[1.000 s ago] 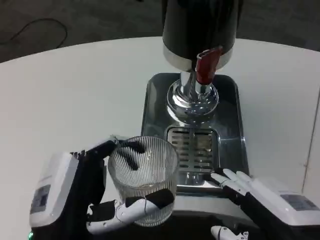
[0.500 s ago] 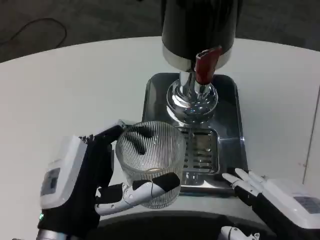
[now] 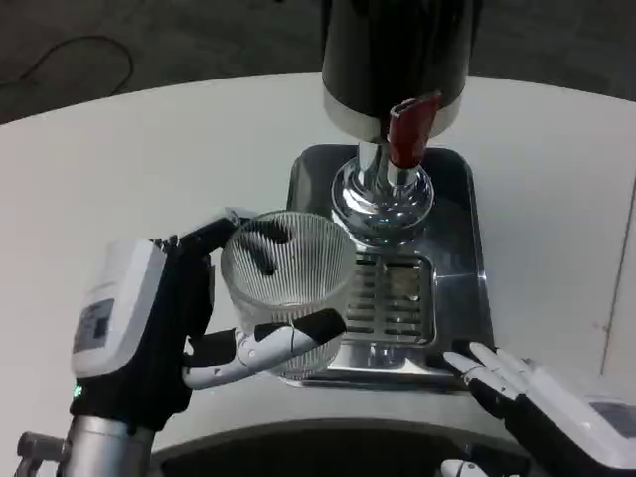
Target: Grasp the cup under the faucet to collect the drink, then remove the cup.
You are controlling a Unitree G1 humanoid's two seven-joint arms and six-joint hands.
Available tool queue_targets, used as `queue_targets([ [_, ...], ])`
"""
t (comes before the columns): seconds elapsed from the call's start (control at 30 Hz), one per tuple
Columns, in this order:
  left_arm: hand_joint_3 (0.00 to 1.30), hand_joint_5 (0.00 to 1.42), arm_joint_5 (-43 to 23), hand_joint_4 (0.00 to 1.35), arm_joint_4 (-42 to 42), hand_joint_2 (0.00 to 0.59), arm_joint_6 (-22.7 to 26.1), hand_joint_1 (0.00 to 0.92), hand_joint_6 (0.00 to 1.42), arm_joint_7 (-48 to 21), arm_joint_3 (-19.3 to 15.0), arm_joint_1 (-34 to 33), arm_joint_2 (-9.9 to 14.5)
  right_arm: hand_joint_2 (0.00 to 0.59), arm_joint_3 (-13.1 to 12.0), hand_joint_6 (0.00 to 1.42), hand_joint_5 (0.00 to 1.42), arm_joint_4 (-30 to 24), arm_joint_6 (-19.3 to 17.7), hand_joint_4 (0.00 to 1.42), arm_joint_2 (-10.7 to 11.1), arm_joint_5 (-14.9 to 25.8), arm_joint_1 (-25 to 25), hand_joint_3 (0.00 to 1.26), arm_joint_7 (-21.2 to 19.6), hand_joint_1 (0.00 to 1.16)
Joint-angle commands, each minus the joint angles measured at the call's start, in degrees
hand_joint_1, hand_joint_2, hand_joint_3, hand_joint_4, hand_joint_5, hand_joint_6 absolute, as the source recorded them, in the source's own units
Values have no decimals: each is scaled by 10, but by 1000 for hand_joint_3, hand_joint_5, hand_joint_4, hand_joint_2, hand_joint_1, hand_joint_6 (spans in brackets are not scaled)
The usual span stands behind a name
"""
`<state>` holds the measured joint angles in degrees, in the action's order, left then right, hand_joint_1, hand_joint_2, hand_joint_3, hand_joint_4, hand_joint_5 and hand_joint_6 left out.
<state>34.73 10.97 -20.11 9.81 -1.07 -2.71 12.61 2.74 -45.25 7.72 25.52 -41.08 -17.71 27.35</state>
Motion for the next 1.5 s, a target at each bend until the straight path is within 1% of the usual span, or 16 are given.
queue_targets([
  [0.03,992,1387,15,1189,-46,32,-1,545,1424,21,11,-57,13,423,-16,0,0,-17,-12,0,0,7,-21,94,-8,179],
  [0.23,992,1387,32,1189,-123,35,8,540,1424,40,32,-119,19,423,-28,0,0,-28,-17,0,-6,9,-38,94,-11,179],
  [0.43,992,1387,41,1189,-190,36,10,537,1424,63,50,-161,21,423,-25,0,0,-33,-16,0,-13,6,-38,89,-13,179],
  [0.73,992,1387,49,1189,-286,42,18,536,1424,101,81,-218,24,423,-5,0,0,-45,-12,0,-29,-3,-32,86,-5,178],
  [0.9,992,1387,52,1189,-342,42,16,536,1424,129,102,-258,21,423,9,0,0,-54,-10,0,-34,-4,-29,86,-1,178],
  [1.0,992,1387,55,1189,-369,42,13,536,1424,142,115,-277,21,423,12,0,0,-59,-8,0,-36,-5,-34,86,0,178],
  [1.27,992,1387,60,1188,-446,42,3,536,1424,174,145,-334,15,426,5,0,0,-75,-10,0,-37,-3,-54,86,0,172],
  [1.5,985,1387,64,1189,-486,43,-4,536,1424,194,171,-358,12,428,-1,0,0,-85,-12,0,-38,-2,-73,86,0,165],
])
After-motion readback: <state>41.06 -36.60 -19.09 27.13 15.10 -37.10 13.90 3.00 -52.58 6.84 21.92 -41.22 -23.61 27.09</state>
